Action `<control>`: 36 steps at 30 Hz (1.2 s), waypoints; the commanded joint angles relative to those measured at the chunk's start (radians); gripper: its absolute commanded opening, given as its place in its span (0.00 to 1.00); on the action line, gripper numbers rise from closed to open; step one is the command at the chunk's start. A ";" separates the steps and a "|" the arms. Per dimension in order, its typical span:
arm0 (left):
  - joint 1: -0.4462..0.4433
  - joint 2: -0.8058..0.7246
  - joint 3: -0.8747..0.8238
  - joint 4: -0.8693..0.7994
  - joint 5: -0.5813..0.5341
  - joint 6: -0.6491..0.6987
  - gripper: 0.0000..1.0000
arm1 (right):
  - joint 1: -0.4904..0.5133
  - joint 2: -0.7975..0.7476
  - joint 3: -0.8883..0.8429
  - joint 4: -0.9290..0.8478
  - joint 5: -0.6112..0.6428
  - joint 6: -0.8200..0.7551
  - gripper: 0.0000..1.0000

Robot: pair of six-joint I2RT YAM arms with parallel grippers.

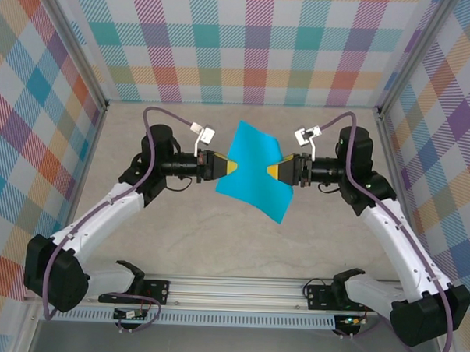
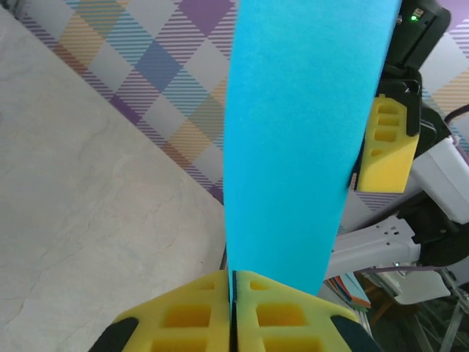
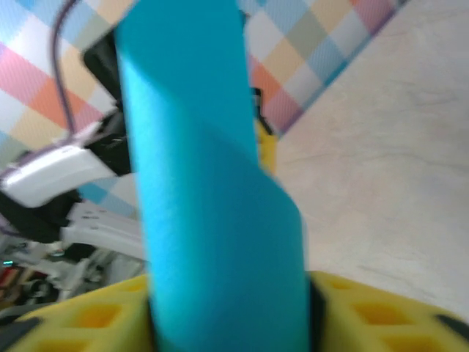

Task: Fold a paper plane with a square sheet of paper (fold left side to right side)
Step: Place a square sheet of paper at the center of the table, then first fold in half a square sheet of paper at the center of the table.

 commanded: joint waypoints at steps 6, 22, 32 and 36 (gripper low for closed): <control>-0.005 0.139 -0.099 0.015 -0.240 -0.105 0.00 | -0.004 0.043 -0.022 -0.193 0.520 -0.023 1.00; -0.004 0.474 -0.021 -0.188 -0.544 -0.098 0.00 | 0.031 0.408 -0.108 0.096 0.407 0.204 0.79; -0.004 0.475 0.029 -0.306 -0.580 -0.044 0.00 | 0.065 0.756 0.038 0.157 0.427 0.253 0.40; -0.004 0.481 0.036 -0.305 -0.567 -0.047 0.00 | 0.066 0.822 0.067 0.135 0.439 0.248 0.39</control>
